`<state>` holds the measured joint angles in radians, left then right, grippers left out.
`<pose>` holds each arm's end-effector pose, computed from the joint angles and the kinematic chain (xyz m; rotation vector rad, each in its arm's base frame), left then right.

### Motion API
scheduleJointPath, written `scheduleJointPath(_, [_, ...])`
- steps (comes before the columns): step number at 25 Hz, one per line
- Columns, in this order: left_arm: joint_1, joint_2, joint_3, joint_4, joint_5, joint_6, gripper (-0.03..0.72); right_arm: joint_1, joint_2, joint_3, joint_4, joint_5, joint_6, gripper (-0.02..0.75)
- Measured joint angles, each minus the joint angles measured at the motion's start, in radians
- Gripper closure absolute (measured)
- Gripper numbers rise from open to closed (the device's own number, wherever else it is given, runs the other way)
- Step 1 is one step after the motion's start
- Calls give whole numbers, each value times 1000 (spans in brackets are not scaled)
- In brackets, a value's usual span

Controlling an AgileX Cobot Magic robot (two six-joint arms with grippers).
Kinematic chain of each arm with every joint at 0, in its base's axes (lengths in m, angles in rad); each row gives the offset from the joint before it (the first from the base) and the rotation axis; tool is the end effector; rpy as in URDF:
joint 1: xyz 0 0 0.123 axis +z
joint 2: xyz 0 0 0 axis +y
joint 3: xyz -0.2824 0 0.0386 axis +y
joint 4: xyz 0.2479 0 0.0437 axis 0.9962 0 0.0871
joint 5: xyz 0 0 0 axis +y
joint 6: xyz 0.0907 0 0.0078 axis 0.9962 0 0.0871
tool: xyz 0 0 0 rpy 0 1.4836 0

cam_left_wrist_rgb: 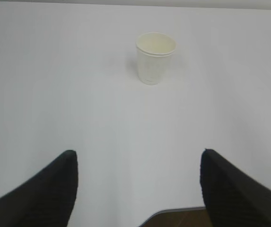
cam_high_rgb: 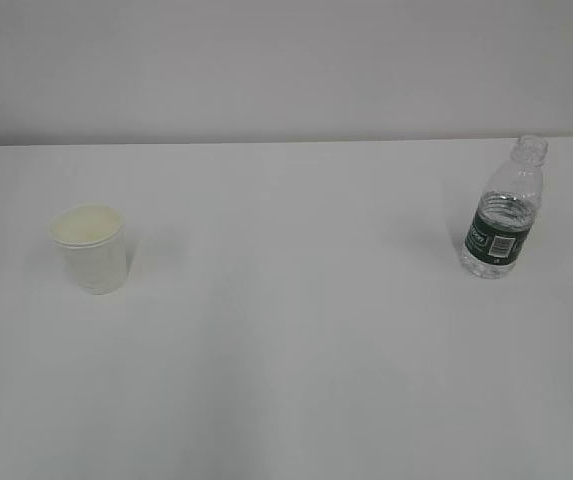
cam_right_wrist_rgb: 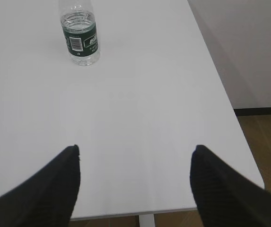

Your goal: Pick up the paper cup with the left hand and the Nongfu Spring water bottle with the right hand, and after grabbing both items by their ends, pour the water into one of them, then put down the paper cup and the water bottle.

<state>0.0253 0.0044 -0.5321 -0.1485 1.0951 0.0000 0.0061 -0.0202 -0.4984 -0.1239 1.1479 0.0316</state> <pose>-0.0096 -0.0122 0.2840 -0.0135 2.0458 -0.1619 -0.0119 -0.0103 0.2702 0.0406 2.1084 -0.1271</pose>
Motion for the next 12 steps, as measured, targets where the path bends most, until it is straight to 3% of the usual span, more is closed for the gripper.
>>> scheduleJointPath(12, [0,0,0,0,0,0,111,0,0,0,0,0,0,183])
